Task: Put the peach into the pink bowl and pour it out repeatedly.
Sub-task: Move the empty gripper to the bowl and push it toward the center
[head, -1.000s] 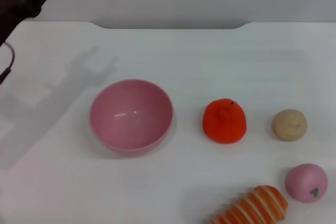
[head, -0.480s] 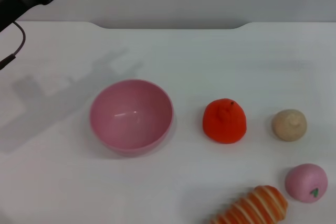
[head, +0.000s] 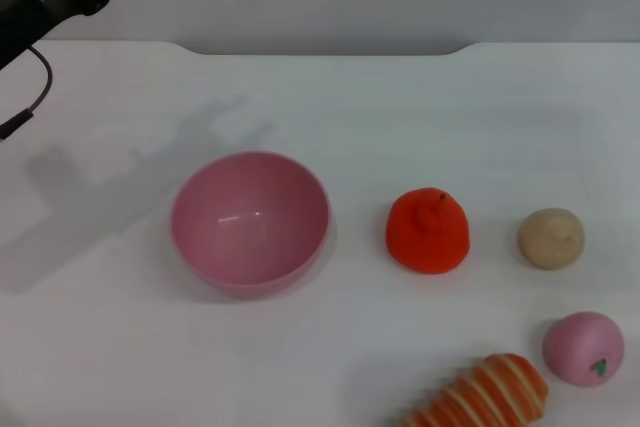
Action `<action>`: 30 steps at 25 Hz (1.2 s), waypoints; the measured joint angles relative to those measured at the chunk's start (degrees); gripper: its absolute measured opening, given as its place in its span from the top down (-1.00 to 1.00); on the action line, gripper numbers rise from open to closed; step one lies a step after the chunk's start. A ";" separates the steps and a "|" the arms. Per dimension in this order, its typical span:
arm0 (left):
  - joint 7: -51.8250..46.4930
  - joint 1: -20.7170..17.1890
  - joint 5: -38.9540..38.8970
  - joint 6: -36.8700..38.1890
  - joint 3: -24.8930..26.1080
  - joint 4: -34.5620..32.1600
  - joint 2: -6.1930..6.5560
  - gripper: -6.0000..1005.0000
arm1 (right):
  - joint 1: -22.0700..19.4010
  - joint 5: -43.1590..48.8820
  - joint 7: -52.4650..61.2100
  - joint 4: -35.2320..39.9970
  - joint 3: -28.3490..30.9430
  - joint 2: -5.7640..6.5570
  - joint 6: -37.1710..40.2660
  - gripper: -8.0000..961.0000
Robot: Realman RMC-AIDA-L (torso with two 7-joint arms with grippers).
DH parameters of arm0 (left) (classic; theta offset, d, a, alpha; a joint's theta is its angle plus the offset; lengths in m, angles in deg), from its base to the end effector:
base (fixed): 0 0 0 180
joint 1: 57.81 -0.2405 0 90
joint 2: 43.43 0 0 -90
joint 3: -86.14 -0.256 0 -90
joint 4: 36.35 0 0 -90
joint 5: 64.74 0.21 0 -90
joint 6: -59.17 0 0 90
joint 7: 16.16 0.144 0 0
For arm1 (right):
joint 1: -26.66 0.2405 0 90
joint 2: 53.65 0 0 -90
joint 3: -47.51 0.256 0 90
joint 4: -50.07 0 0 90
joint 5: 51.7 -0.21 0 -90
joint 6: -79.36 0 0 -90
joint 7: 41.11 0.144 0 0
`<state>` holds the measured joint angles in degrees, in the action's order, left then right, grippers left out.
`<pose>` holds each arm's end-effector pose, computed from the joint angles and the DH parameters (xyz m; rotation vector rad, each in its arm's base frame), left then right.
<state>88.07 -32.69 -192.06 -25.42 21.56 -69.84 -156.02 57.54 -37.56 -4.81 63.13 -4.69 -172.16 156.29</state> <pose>-0.2273 0.3560 0.0715 -2.1787 -0.5531 -1.4348 0.2973 0.3747 0.0973 -1.2052 0.5054 1.2485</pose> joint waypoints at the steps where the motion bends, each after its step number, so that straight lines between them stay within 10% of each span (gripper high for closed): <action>1: 0.00 0.00 0.00 0.00 0.00 0.00 0.00 -0.25 | 0.01 0.00 -0.01 0.03 0.00 0.01 -0.01 -0.37; 13: 0.06 0.10 0.07 -0.38 -0.27 -0.02 -0.49 -0.23 | -0.43 0.00 -0.07 0.13 0.03 0.12 0.25 -0.37; 24: 9.62 -2.29 0.00 3.55 3.70 0.23 -4.93 -0.21 | -0.63 0.00 -0.13 0.22 0.17 0.12 0.41 -0.37; 30: 11.55 -1.68 -0.32 5.08 3.87 2.01 -5.17 -0.20 | -0.99 0.00 -0.19 0.22 0.42 0.13 0.41 -0.37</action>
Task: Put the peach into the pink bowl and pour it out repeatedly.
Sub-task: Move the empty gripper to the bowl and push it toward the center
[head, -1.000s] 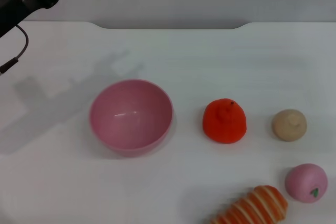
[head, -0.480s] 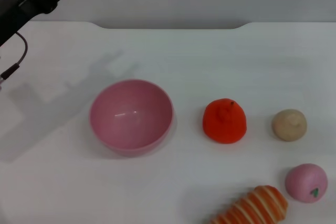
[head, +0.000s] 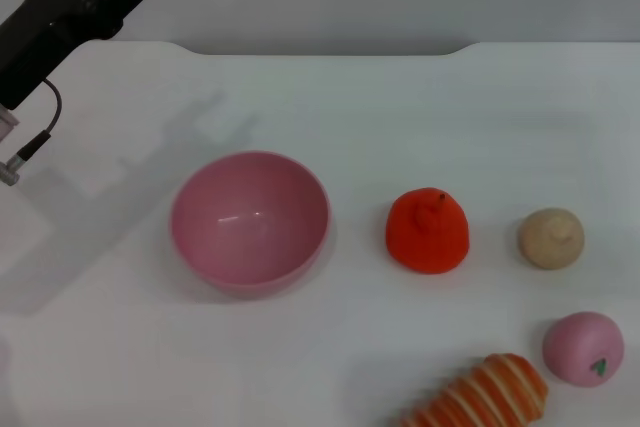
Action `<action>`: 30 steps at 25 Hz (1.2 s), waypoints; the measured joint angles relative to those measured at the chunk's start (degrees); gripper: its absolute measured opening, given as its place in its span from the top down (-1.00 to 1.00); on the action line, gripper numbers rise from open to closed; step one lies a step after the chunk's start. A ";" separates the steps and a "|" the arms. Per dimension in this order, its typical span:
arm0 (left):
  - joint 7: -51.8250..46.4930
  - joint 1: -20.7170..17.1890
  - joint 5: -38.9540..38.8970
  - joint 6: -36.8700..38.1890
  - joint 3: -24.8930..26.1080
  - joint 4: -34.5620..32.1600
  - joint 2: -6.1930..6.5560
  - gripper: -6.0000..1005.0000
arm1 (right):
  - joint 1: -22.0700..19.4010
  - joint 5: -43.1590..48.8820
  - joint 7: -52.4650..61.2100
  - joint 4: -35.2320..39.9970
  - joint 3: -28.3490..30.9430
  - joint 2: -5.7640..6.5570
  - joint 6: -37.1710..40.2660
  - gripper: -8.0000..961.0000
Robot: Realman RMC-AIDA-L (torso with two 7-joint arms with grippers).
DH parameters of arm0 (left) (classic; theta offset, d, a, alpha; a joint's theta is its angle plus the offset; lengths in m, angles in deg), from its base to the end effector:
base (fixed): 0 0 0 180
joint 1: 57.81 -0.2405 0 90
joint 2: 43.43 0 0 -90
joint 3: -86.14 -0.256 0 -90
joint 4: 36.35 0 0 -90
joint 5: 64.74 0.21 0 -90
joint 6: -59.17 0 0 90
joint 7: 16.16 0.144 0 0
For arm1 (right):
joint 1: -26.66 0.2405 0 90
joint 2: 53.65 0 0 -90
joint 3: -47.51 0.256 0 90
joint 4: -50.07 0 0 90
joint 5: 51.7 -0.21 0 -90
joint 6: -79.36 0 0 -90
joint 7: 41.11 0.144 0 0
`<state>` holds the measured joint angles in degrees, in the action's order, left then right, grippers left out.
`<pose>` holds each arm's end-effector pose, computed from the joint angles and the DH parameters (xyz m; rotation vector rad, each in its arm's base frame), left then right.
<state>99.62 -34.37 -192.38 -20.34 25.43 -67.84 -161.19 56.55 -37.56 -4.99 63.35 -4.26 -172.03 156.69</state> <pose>-0.2439 0.3529 0.0473 -2.0147 -0.5204 -1.3340 0.3034 0.3693 0.1006 -1.1904 0.5005 1.2361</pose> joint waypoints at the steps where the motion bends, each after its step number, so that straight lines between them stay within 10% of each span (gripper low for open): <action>1: 0.22 0.12 -0.01 0.02 0.09 0.14 0.00 -0.20 | -0.08 0.00 0.00 -0.01 0.03 0.00 0.00 -0.37; 9: -9.41 2.77 3.19 -0.85 -0.15 -0.47 2.62 -0.18 | -0.20 0.00 0.00 -0.02 -0.20 0.00 0.00 -0.37; 10: -21.02 5.20 10.65 -2.57 -0.11 -4.25 5.94 -0.18 | -0.24 0.00 0.00 -0.10 -0.27 0.00 0.00 -0.37; 17: -51.05 10.43 39.27 -5.17 1.13 -20.37 10.84 -0.17 | -2.30 12.60 -0.42 2.98 -1.47 0.49 -0.33 -0.37; 22: -67.55 15.42 64.94 -5.20 2.04 -26.53 9.13 -0.16 | -4.03 20.11 -0.74 4.06 -1.05 0.45 -0.62 -0.37; 30: -83.43 17.93 94.12 -5.98 1.39 -39.28 1.29 -0.15 | -7.88 20.64 -4.17 4.27 -0.82 1.29 -6.54 -0.37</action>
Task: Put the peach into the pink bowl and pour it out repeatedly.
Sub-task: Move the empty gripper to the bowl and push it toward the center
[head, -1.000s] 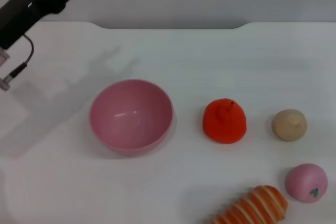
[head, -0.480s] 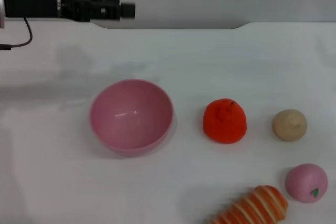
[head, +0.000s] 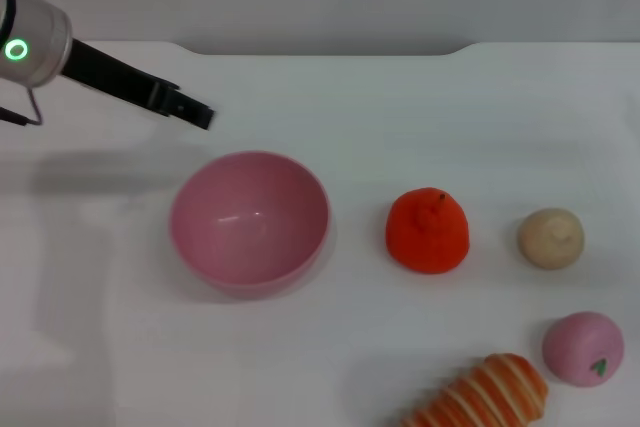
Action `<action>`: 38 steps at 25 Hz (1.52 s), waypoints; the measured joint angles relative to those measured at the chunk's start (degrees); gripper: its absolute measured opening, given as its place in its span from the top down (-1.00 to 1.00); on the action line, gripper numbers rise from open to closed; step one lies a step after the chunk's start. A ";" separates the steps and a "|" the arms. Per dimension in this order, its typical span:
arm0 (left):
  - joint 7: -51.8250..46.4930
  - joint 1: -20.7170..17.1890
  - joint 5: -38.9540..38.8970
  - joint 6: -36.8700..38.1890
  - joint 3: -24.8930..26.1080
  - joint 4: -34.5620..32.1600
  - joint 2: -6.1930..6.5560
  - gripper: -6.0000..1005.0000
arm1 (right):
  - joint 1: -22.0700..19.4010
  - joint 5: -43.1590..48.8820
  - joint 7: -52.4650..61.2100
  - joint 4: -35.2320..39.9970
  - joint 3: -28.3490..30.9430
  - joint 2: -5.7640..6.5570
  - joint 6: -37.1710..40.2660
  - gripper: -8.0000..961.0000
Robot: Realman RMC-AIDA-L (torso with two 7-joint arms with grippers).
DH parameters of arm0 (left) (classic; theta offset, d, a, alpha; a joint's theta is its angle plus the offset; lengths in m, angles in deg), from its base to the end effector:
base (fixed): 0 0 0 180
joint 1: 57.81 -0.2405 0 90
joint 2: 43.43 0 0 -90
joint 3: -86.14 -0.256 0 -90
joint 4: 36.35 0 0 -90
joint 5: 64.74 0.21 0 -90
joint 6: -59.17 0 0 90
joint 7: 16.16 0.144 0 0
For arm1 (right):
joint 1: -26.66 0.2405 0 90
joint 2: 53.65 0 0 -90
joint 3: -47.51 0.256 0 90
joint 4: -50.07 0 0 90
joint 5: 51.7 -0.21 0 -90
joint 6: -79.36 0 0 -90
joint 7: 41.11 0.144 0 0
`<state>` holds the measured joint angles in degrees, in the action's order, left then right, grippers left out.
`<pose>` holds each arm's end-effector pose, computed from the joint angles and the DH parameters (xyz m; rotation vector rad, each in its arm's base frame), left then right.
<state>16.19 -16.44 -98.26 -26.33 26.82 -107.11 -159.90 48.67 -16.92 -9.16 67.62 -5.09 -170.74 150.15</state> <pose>-0.1799 0.4066 0.0599 -2.3915 -1.1289 0.1210 0.3348 0.3439 0.0722 -1.5365 0.4640 0.8966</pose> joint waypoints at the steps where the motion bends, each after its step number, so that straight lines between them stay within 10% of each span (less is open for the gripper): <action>1: -1.75 0.07 2.70 -0.22 -0.38 -1.51 -0.60 -0.14 | -0.61 0.02 -0.16 0.05 0.16 0.26 -0.44 -0.37; 8: -13.22 0.04 12.09 -1.64 -10.12 -3.85 -1.31 -0.13 | -2.84 -0.04 -1.06 0.09 0.46 1.44 -1.00 -0.37; 38: -14.82 -0.13 5.84 6.89 -14.64 9.24 -1.46 -0.08 | -1.67 0.36 -2.44 -1.47 -0.08 2.84 -0.92 -0.37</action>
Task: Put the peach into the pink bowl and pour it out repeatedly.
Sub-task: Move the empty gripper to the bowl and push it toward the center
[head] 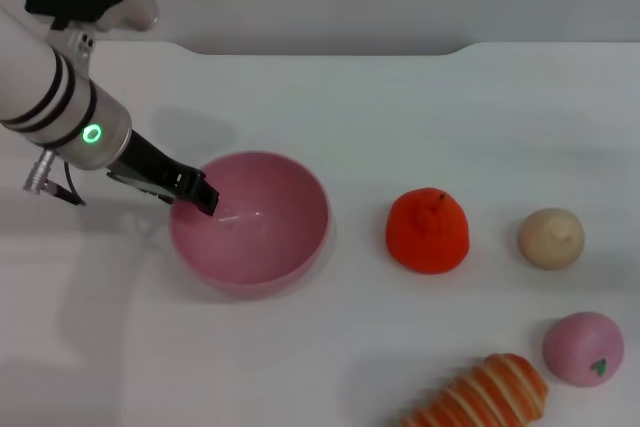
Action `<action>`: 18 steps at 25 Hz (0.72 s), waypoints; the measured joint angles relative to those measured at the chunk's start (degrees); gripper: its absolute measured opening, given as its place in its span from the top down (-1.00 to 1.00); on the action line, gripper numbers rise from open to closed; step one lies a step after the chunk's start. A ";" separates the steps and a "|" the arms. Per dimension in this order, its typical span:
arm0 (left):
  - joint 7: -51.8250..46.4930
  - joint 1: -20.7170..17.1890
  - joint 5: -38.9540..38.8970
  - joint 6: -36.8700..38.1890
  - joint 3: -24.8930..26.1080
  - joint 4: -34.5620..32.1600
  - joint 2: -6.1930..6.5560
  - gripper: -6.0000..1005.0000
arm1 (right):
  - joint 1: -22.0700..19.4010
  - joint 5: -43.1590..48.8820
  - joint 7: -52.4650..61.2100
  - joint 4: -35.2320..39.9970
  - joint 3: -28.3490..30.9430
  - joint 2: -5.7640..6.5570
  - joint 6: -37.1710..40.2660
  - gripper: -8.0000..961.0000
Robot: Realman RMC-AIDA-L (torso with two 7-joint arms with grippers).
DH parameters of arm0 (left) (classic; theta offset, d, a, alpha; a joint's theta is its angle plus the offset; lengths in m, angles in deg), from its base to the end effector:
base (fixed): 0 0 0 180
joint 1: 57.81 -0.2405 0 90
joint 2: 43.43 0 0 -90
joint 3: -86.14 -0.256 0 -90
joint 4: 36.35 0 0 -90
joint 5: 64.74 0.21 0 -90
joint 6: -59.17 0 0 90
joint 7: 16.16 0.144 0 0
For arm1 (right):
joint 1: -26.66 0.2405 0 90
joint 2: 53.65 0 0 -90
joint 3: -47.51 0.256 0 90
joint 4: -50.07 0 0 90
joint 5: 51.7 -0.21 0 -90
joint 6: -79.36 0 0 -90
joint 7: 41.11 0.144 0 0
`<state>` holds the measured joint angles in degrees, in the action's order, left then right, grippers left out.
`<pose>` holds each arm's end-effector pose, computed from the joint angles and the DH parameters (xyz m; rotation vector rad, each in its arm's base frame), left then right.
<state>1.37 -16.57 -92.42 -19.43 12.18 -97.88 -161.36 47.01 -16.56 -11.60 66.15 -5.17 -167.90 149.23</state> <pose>-0.2040 0.3947 -0.0032 -2.2742 -1.3217 0.3784 0.3580 0.3342 0.0875 -1.5409 0.4488 0.7845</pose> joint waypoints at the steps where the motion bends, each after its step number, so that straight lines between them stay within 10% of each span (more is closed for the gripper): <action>1: 0.07 0.03 0.03 0.52 -0.11 0.80 0.00 -0.08 | 0.01 0.01 0.00 0.00 0.03 0.00 0.01 -0.37; 18: 0.65 -0.54 0.44 2.87 -0.47 2.80 0.04 0.29 | -0.43 0.02 0.00 0.43 0.36 -0.93 0.16 -0.37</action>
<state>2.02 -17.12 -91.98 -16.56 11.71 -95.07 -161.32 46.58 -16.54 -11.60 66.58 -4.81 -168.83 149.39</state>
